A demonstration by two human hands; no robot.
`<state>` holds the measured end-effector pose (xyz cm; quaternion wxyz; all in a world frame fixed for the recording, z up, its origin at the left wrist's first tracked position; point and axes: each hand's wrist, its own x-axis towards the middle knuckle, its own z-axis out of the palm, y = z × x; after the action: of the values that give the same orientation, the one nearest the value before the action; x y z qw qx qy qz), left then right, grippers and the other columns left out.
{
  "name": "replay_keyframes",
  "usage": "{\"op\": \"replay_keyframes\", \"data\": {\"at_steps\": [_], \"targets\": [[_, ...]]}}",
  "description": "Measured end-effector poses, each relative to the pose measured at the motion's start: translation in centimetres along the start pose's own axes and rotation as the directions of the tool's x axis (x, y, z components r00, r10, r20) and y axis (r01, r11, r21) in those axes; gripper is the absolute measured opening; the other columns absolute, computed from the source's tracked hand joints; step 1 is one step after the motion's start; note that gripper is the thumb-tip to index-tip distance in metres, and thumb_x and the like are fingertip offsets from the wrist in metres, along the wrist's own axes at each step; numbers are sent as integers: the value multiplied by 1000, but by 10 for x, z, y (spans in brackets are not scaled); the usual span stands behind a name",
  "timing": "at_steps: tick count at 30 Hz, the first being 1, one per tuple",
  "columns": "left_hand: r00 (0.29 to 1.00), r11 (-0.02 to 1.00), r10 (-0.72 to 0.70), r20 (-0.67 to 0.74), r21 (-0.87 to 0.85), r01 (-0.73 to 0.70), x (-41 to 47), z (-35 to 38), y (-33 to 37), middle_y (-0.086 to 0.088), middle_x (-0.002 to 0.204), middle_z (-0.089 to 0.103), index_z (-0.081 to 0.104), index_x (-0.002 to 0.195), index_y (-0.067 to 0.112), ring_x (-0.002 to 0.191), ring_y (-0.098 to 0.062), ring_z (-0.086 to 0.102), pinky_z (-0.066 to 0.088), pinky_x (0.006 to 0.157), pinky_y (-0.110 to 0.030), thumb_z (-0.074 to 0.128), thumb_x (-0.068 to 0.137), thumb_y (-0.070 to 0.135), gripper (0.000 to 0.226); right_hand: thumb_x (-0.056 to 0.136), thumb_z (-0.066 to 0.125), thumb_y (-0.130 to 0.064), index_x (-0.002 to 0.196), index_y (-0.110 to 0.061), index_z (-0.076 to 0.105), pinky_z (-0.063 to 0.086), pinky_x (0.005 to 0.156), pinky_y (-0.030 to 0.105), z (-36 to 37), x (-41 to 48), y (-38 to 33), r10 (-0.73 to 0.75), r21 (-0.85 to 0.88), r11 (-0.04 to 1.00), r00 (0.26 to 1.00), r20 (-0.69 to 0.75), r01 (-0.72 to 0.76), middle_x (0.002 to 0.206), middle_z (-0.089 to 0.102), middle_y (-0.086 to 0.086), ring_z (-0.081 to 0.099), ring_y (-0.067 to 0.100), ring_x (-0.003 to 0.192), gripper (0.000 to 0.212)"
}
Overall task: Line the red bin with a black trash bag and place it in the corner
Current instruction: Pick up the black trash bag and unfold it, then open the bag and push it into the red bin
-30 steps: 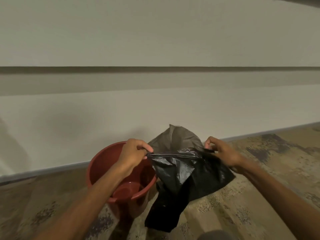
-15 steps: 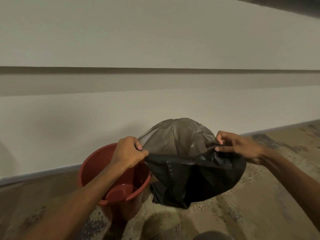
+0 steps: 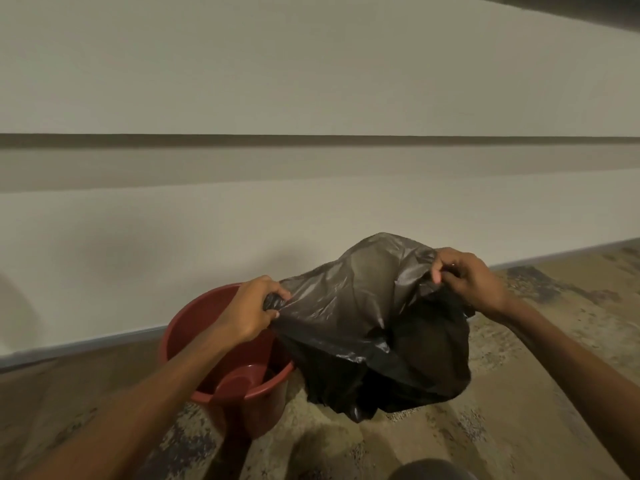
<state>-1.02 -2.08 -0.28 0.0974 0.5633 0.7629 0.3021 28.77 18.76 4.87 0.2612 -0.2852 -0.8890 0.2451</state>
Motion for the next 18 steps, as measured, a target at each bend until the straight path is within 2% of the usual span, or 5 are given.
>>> {"op": "replay_keyframes", "data": {"at_steps": [2, 5, 9, 12, 18], "targets": [[1000, 1000, 22, -12, -4, -22, -5, -4, -5, 3, 104, 59, 69, 109, 17, 92, -11, 55, 37, 69, -7, 70, 80, 3, 32, 90, 52, 3, 85, -13, 74, 46, 77, 24, 1, 5, -3, 53, -118, 992, 996, 69, -45, 99, 69, 3, 62, 13, 88, 27], [999, 996, -1, -34, -88, -2, -16, -9, -9, 1, 109, 58, 66, 115, 16, 93, -12, 59, 49, 61, -7, 68, 81, 1, 38, 89, 63, -21, 117, -12, 66, 50, 85, 30, 5, 9, -8, 166, -228, 962, 985, 53, -150, 126, 64, 9, 63, 22, 102, 29], [996, 963, -79, -30, -260, 69, -28, -9, -13, 1, 119, 57, 64, 119, 19, 102, -14, 59, 55, 65, -11, 73, 76, 0, 48, 61, 82, -51, 148, -9, 25, 32, 111, 42, 25, 6, -15, 311, -313, 918, 932, 188, -243, 155, 25, 15, 30, 33, 139, 112], [986, 920, -166, 3, -359, 155, -33, -8, -14, 3, 124, 57, 62, 122, 24, 108, -13, 58, 57, 75, -19, 80, 68, 2, 61, 62, 88, -27, 150, -5, -8, 28, 113, 37, 49, 4, -10, 392, -438, 858, 893, 221, -269, 160, -2, 15, 17, 37, 144, 132], [963, 866, -268, -7, -440, 237, -33, -39, -17, -9, 116, 64, 59, 124, 27, 105, -27, 63, 56, 88, -43, 85, 58, -1, 76, 59, 80, 6, 148, 2, 15, 32, 105, 30, 28, 32, -25, 170, -370, 923, 974, 152, -103, 147, 28, 28, 33, 40, 135, 111]]}}
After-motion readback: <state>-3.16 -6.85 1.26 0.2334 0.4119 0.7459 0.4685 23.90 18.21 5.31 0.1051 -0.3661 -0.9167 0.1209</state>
